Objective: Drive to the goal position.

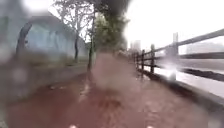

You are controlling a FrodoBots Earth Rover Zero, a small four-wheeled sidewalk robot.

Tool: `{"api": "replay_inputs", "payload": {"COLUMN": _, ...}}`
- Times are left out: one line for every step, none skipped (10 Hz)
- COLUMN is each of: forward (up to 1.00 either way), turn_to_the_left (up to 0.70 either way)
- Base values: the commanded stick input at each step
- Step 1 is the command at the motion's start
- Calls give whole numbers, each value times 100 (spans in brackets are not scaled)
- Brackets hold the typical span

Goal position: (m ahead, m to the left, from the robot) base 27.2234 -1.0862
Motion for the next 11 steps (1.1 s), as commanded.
{"api": "replay_inputs", "payload": {"forward": 100, "turn_to_the_left": 0}}
{"api": "replay_inputs", "payload": {"forward": 100, "turn_to_the_left": 0}}
{"api": "replay_inputs", "payload": {"forward": 100, "turn_to_the_left": 0}}
{"api": "replay_inputs", "payload": {"forward": 100, "turn_to_the_left": 0}}
{"api": "replay_inputs", "payload": {"forward": 100, "turn_to_the_left": 0}}
{"api": "replay_inputs", "payload": {"forward": 100, "turn_to_the_left": 0}}
{"api": "replay_inputs", "payload": {"forward": 100, "turn_to_the_left": -23}}
{"api": "replay_inputs", "payload": {"forward": 100, "turn_to_the_left": -26}}
{"api": "replay_inputs", "payload": {"forward": 100, "turn_to_the_left": -2}}
{"api": "replay_inputs", "payload": {"forward": 100, "turn_to_the_left": -6}}
{"api": "replay_inputs", "payload": {"forward": 100, "turn_to_the_left": -36}}
